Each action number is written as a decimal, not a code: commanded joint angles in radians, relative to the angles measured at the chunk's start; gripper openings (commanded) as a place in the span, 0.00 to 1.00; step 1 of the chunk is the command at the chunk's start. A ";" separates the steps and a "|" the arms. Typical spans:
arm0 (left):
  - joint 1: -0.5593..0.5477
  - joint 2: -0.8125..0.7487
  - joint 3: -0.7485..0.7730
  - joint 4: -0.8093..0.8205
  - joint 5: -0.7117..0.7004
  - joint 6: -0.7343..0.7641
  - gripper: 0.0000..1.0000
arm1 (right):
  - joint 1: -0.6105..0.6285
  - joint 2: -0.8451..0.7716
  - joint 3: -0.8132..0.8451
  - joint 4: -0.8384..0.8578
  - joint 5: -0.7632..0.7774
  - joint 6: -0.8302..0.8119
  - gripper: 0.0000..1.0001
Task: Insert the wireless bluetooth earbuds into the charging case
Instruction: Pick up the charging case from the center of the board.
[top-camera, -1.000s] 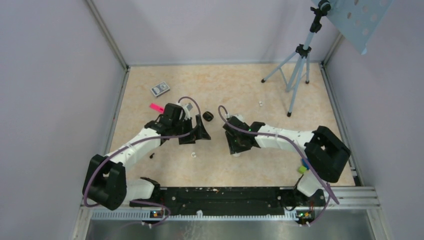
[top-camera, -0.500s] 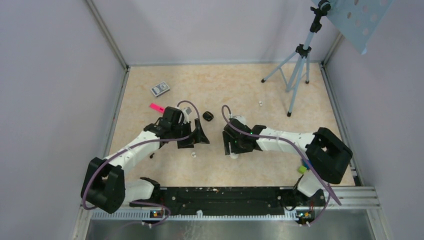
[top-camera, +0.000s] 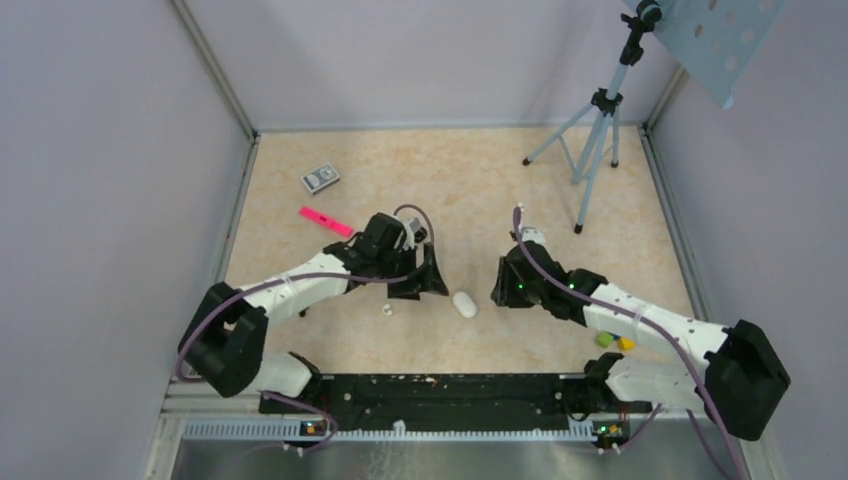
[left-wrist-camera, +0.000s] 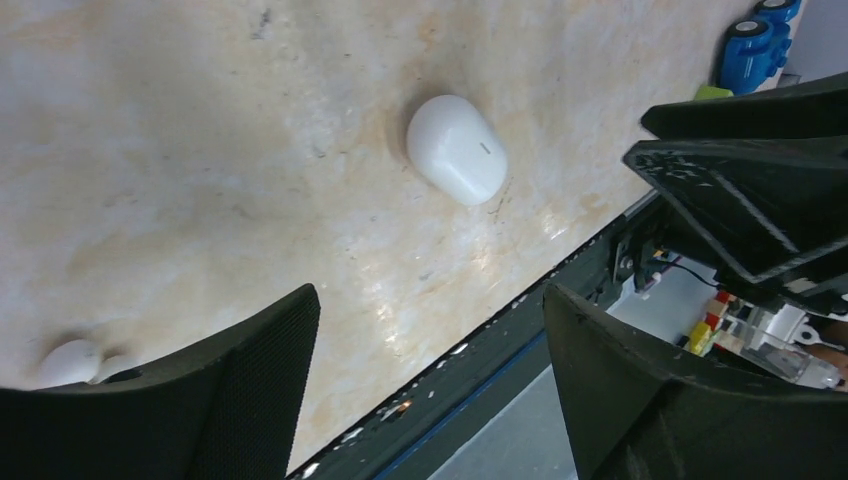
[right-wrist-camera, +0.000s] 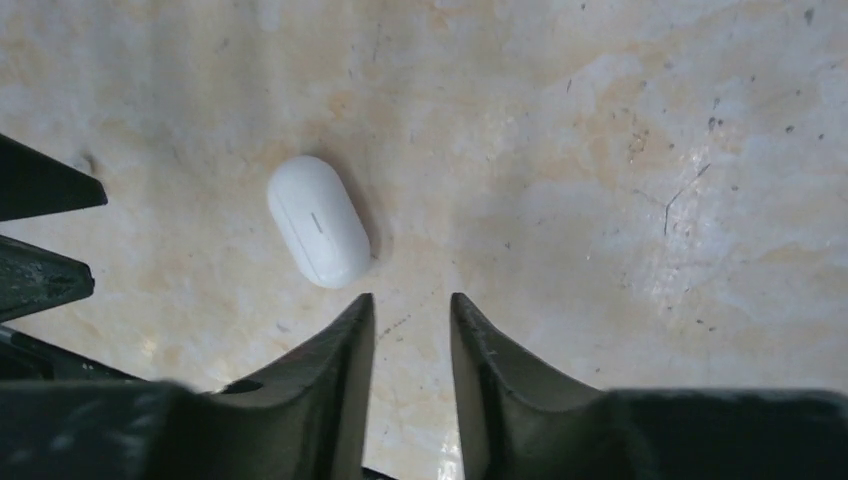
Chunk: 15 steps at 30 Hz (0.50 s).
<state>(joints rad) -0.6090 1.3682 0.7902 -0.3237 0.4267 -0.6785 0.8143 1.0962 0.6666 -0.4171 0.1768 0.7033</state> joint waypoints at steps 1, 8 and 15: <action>-0.064 0.058 0.064 0.101 -0.004 -0.120 0.86 | -0.026 0.001 -0.045 0.069 -0.103 -0.001 0.29; -0.072 0.190 0.185 0.004 -0.063 -0.125 0.74 | -0.035 0.136 -0.002 0.175 -0.199 -0.037 0.36; -0.074 0.308 0.223 -0.041 -0.021 -0.088 0.69 | -0.058 0.240 0.018 0.247 -0.241 -0.056 0.41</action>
<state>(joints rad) -0.6823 1.6524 1.0298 -0.3588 0.3805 -0.7826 0.7780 1.3029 0.6247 -0.2497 -0.0246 0.6731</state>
